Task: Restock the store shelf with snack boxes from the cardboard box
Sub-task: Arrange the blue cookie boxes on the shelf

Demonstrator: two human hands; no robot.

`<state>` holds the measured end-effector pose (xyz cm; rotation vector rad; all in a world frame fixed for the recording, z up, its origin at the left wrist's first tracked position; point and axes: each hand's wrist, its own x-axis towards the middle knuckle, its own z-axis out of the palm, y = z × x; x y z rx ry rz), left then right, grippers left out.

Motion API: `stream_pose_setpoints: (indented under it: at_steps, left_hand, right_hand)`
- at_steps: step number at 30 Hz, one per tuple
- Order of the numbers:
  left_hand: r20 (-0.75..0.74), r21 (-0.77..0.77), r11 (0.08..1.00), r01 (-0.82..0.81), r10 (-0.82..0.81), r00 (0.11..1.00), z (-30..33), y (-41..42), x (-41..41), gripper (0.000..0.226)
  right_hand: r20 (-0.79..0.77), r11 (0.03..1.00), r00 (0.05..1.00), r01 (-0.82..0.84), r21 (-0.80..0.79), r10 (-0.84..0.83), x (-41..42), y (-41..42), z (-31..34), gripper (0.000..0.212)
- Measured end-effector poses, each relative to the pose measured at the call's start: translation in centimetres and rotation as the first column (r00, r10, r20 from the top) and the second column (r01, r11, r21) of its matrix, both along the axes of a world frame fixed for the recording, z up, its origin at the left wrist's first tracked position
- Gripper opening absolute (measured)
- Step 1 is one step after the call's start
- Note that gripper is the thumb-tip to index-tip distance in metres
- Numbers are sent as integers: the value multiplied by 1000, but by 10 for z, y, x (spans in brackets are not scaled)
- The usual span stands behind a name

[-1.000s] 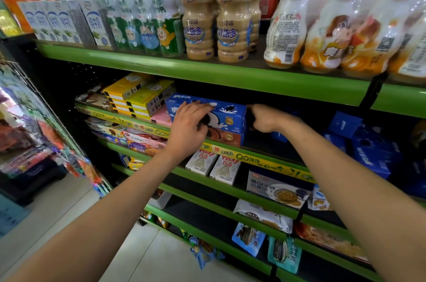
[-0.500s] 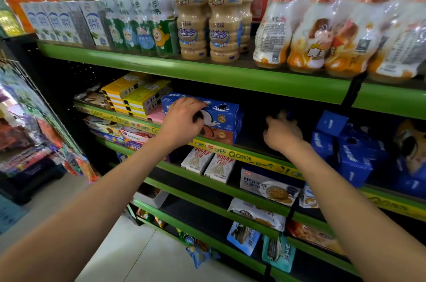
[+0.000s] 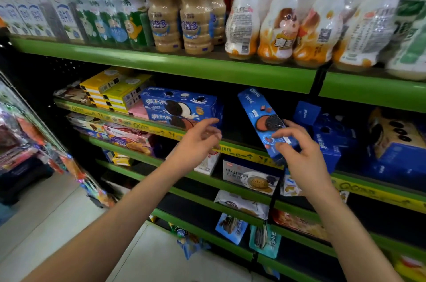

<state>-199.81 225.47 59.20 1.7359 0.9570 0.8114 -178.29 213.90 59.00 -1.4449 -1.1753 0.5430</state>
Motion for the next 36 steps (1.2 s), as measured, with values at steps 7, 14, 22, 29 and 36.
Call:
stream_pose_setpoints:
  at_steps: [7,14,22,29,36]
  left_hand:
    - [211,-280,960,-5,67,975,-8,-20,33,50]
    - [398,-439,898,39,155,904,0,-22,28,68]
    - [478,-363,913,188,10,878,-3,-21,-26,63]
    - [519,-278,957,82,78,851,-8,-38,-49,62]
    - [553,-171,985,3,94,828,-9,-41,-66,57]
  right_hand:
    - [-307,979,930,-178,100,200,39,-39,-32,28]
    - [-331,904,841,-399,153,427,57,-62,-33,57]
    - [-264,953,916,-301,43,302,49,-64,-30,59]
    - [-326,934,892,-352,-61,315,25,-41,-37,61]
    - [-727,941,636,-335,44,260,3,-21,-32,63]
